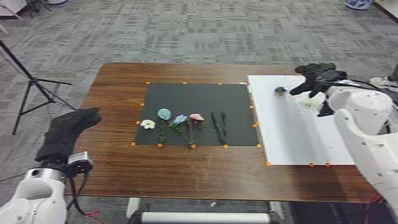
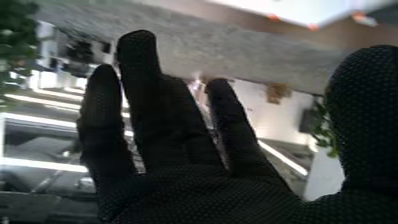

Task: Arrange flowers

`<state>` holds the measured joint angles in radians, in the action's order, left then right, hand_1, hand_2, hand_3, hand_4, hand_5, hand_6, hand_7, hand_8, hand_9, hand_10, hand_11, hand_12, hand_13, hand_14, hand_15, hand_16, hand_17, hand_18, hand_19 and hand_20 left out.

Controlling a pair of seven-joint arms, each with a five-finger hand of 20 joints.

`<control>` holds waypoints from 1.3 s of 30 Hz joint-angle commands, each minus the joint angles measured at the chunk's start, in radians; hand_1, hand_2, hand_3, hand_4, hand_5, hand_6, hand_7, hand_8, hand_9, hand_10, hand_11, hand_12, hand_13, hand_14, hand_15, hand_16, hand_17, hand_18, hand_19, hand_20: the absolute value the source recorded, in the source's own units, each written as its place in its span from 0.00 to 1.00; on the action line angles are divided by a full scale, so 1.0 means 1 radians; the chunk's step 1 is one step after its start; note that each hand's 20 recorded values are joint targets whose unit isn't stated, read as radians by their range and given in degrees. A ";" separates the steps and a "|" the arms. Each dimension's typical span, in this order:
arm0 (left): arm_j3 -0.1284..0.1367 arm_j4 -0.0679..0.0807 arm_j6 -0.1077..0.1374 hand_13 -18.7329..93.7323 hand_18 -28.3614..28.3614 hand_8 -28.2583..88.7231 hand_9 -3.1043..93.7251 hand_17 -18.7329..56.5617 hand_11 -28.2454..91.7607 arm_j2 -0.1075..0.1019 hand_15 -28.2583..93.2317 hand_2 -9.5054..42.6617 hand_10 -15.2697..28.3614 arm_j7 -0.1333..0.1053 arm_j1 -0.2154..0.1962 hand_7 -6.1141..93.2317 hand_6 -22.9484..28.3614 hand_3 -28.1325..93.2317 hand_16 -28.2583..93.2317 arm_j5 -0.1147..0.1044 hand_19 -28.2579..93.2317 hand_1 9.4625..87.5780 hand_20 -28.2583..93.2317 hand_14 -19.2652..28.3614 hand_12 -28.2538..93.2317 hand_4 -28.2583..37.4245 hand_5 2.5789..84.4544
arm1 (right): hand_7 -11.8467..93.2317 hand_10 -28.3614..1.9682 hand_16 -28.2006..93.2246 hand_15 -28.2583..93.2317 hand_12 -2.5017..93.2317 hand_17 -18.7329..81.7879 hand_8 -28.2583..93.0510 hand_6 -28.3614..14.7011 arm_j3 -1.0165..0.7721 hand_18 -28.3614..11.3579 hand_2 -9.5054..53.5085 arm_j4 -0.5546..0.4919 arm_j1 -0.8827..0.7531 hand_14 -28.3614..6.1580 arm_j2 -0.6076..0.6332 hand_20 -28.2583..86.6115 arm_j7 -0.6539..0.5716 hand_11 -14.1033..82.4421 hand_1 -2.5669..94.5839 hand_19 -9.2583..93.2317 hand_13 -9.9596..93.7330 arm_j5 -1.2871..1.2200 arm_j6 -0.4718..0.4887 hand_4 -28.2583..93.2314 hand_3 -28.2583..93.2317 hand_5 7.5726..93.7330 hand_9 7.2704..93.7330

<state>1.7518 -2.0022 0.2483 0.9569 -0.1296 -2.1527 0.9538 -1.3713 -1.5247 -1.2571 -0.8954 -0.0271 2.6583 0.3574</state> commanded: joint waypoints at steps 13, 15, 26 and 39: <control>-0.008 -0.006 -0.005 0.53 0.69 0.17 0.59 0.34 0.41 0.014 0.42 0.38 0.69 0.011 -0.006 0.23 0.50 0.79 0.22 0.006 0.27 0.24 0.37 0.78 0.33 0.09 0.65 | 0.25 0.45 0.45 0.66 0.21 0.41 0.16 0.58 -0.004 0.11 0.00 0.119 -0.056 0.36 -0.033 0.70 0.032 0.23 0.27 0.74 0.59 0.146 -0.012 0.00 0.85 0.38 0.43; -0.007 -0.006 -0.002 0.53 0.69 0.17 0.59 0.34 0.41 0.013 0.42 0.38 0.69 0.011 -0.005 0.23 0.50 0.79 0.22 0.006 0.27 0.24 0.37 0.78 0.33 0.09 0.65 | 0.27 0.48 0.45 0.66 0.21 0.42 0.15 0.58 0.019 0.12 0.00 0.130 -0.063 0.38 -0.025 0.70 -0.009 0.25 0.29 0.75 0.61 0.136 -0.070 0.00 0.85 0.41 0.45; -0.002 -0.011 0.011 0.53 0.69 0.17 0.59 0.34 0.41 0.018 0.42 0.38 0.69 0.007 -0.013 0.23 0.50 0.79 0.22 0.003 0.27 0.24 0.37 0.78 0.33 0.09 0.65 | 0.36 0.60 0.52 0.65 0.28 0.52 0.21 0.69 0.072 0.21 0.00 0.136 -0.044 0.55 0.009 0.69 -0.064 0.26 0.61 0.80 0.76 0.036 -0.269 0.02 0.76 0.70 0.81; 0.003 -0.009 0.007 0.53 0.69 0.17 0.59 0.34 0.41 0.004 0.42 0.39 0.69 0.006 -0.004 0.23 0.50 0.79 0.22 0.004 0.28 0.24 0.37 0.78 0.33 0.09 0.65 | 0.36 0.61 0.53 0.66 0.34 0.52 0.24 0.73 0.245 0.19 0.01 -0.095 0.082 0.54 0.076 0.71 -0.070 0.24 0.62 0.81 0.77 -0.178 -0.397 0.03 0.76 0.81 0.90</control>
<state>1.7489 -2.0050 0.2509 0.9654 -0.1268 -2.1582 0.9544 -1.2108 -1.5110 -1.2955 -0.8176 -0.1199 2.5225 -0.0155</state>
